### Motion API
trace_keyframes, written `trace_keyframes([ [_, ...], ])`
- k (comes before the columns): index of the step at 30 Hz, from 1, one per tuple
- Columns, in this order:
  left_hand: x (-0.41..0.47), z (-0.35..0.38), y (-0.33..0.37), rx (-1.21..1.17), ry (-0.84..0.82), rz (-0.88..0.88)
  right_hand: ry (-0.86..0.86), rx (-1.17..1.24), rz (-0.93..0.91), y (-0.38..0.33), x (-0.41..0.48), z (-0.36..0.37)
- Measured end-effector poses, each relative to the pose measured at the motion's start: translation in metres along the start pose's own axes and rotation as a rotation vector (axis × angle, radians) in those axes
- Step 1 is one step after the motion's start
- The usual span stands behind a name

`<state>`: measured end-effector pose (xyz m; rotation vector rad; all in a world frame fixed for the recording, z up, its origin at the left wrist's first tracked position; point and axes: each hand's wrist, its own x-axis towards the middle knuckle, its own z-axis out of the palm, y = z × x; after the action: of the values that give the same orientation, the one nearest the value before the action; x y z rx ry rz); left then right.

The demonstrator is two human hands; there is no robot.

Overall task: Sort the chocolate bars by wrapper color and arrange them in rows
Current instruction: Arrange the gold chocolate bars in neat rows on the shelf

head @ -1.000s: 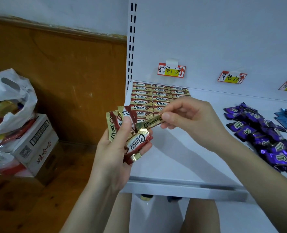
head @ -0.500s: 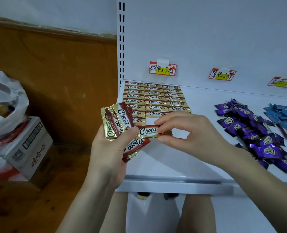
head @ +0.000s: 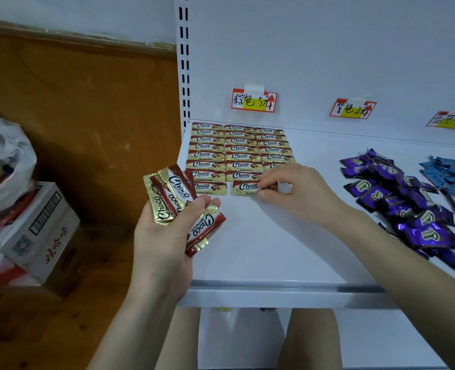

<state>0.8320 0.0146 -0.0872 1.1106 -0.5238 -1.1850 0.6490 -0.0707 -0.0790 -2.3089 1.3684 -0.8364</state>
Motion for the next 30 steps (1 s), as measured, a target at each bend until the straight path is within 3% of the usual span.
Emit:
trace_keyframes([
  [19, 0.001, -0.001, -0.001, 0.013, 0.0, -0.008, -0.051, -0.091, -0.098, 0.01, 0.009, 0.012],
  [27, -0.001, -0.002, 0.003, 0.036, -0.095, -0.036, -0.086, -0.087, -0.094, 0.008, 0.01, 0.01],
  [30, -0.003, -0.001, 0.006, 0.035, -0.173, -0.059, -0.064, 0.047, -0.015, -0.004, 0.006, 0.004],
])
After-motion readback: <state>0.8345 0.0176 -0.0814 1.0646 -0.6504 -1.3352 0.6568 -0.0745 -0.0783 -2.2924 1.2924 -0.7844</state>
